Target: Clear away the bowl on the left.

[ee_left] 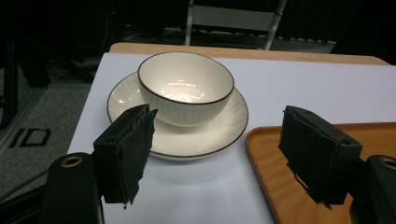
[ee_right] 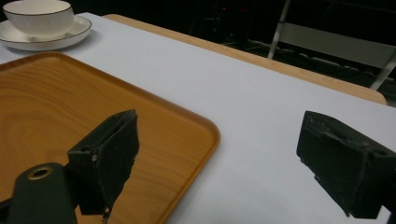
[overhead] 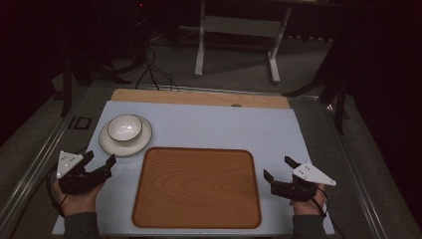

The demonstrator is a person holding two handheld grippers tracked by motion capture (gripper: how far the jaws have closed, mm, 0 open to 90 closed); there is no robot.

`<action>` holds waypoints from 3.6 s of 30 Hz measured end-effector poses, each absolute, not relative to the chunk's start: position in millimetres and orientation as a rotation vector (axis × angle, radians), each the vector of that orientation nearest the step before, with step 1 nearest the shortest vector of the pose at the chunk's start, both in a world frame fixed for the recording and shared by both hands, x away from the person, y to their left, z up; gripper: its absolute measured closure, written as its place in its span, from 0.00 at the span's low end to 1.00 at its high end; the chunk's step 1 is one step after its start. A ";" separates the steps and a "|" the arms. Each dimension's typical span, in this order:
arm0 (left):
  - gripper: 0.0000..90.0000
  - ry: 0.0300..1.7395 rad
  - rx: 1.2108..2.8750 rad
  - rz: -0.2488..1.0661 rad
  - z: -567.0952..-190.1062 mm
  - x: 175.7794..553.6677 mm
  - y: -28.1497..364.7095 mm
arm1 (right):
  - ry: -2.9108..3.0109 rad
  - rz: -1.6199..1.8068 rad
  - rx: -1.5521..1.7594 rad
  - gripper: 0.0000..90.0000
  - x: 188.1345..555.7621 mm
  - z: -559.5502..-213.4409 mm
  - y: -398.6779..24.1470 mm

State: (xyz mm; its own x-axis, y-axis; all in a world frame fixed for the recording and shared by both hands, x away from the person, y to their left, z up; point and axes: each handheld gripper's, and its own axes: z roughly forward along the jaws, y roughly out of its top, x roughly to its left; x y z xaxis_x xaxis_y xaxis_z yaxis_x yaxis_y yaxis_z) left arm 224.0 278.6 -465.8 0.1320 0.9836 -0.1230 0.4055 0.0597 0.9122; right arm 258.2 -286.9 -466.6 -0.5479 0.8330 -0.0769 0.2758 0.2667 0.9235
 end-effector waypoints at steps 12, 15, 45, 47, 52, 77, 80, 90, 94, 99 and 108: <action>0.31 1.442 1.482 0.805 -466.6 224.8 279.2 | 1.982 1.274 0.995 0.14 262.0 -468.5 -286.2; 0.32 1.450 1.462 0.807 -465.5 224.7 281.3 | 1.975 1.277 0.988 0.14 261.9 -468.1 -286.8; 0.32 1.407 1.476 0.802 -439.9 248.8 286.3 | 1.952 1.287 0.981 0.15 263.4 -466.8 -288.9; 0.33 1.398 1.489 0.802 -439.2 253.6 284.4 | 1.952 1.289 0.980 0.15 263.2 -466.7 -288.6; 0.33 1.383 1.487 0.792 -439.6 263.5 279.1 | 1.950 1.293 0.976 0.15 262.6 -466.5 -288.3; 0.32 1.431 1.499 0.819 -442.4 308.9 282.1 | 1.937 1.318 0.957 0.15 261.5 -465.3 -288.1; 0.32 1.444 1.502 0.825 -444.8 313.3 284.8 | 1.940 1.318 0.959 0.15 261.8 -465.4 -288.2; 0.31 1.494 1.523 0.834 -454.5 325.8 294.0 | 1.938 1.328 0.957 0.15 261.1 -465.0 -287.4; 0.32 1.532 1.528 0.828 -460.7 334.3 297.7 | 1.941 1.327 0.951 0.15 260.5 -465.0 -286.7; 0.32 1.580 1.505 0.798 -467.6 343.9 300.3 | 1.933 1.331 0.955 0.15 260.3 -464.8 -287.4; 0.31 1.695 1.514 0.732 -482.6 357.5 303.7 | 1.934 1.333 0.949 0.15 260.2 -464.7 -287.2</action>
State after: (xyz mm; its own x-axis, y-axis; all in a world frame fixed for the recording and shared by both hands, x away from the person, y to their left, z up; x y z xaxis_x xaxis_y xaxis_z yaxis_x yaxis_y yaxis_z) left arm 357.5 303.7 -482.6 -0.0336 0.9882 -0.1495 0.5682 0.1419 0.8106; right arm 260.2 -287.2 -464.7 -0.5653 0.8213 -0.0774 0.2197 0.2404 0.9455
